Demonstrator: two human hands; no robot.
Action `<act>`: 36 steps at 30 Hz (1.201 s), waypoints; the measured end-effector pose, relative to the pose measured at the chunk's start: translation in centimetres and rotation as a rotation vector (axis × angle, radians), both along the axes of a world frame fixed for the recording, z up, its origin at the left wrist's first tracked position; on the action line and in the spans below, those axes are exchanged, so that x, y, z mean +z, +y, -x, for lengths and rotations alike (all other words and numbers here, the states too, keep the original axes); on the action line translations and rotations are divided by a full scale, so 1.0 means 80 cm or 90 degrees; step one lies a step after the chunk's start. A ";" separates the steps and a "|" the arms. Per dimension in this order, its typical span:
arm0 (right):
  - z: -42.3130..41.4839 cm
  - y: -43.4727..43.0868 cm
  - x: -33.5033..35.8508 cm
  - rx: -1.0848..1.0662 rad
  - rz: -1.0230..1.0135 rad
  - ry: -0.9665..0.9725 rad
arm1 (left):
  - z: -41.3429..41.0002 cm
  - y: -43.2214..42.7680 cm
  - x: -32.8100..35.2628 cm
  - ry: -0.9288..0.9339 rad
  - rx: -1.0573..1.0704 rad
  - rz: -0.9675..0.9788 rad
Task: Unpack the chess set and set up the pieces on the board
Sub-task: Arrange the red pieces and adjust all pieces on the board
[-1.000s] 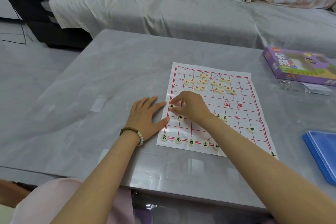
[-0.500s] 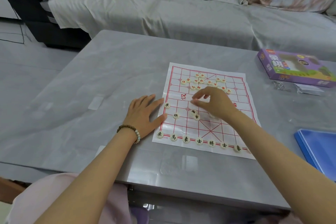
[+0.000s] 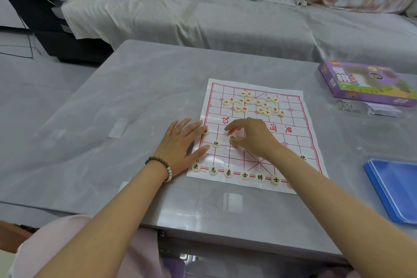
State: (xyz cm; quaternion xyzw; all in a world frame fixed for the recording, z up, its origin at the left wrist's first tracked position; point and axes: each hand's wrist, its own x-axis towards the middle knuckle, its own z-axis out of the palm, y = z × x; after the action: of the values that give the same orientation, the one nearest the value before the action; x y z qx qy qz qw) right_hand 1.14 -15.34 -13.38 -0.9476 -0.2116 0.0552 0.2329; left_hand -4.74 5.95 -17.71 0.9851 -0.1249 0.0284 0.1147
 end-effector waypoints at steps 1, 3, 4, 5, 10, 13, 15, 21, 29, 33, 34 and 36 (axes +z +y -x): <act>0.000 -0.001 -0.001 -0.004 0.006 -0.009 | 0.000 0.000 0.000 -0.003 -0.005 -0.002; 0.000 -0.003 -0.004 -0.017 0.055 -0.054 | 0.000 -0.001 0.001 -0.004 -0.019 -0.001; 0.000 -0.003 -0.005 -0.024 0.077 -0.073 | 0.001 -0.001 0.001 -0.005 -0.026 0.001; 0.000 -0.003 -0.006 -0.028 0.088 -0.083 | 0.002 -0.001 0.001 -0.006 -0.033 0.001; -0.003 -0.002 -0.011 -0.021 0.070 -0.065 | 0.001 0.000 0.000 -0.010 -0.042 0.011; -0.002 -0.002 -0.011 -0.021 0.049 -0.058 | 0.001 -0.001 -0.001 -0.014 -0.044 0.007; -0.002 -0.003 -0.012 -0.029 0.047 -0.065 | 0.001 -0.001 -0.001 -0.019 -0.043 -0.003; -0.005 -0.002 -0.016 -0.054 0.047 -0.077 | 0.001 -0.001 -0.001 -0.024 -0.039 -0.002; -0.003 -0.012 -0.013 -0.063 0.020 -0.112 | 0.002 0.000 -0.002 -0.020 -0.030 0.017; 0.003 -0.031 -0.006 -0.067 0.039 -0.136 | 0.004 0.000 0.002 -0.040 -0.014 0.078; 0.007 -0.035 -0.007 -0.043 0.072 -0.130 | 0.004 -0.002 0.004 -0.046 -0.004 0.097; 0.016 -0.041 -0.012 0.007 0.128 -0.120 | 0.003 -0.007 0.010 -0.056 0.029 0.142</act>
State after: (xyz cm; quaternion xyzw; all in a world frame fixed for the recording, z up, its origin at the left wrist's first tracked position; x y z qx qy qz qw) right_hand -0.10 -18.63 -14.33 -0.9659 -0.2313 -0.0120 0.1153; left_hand -4.99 5.36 -16.90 0.9666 -0.1032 0.0879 0.2174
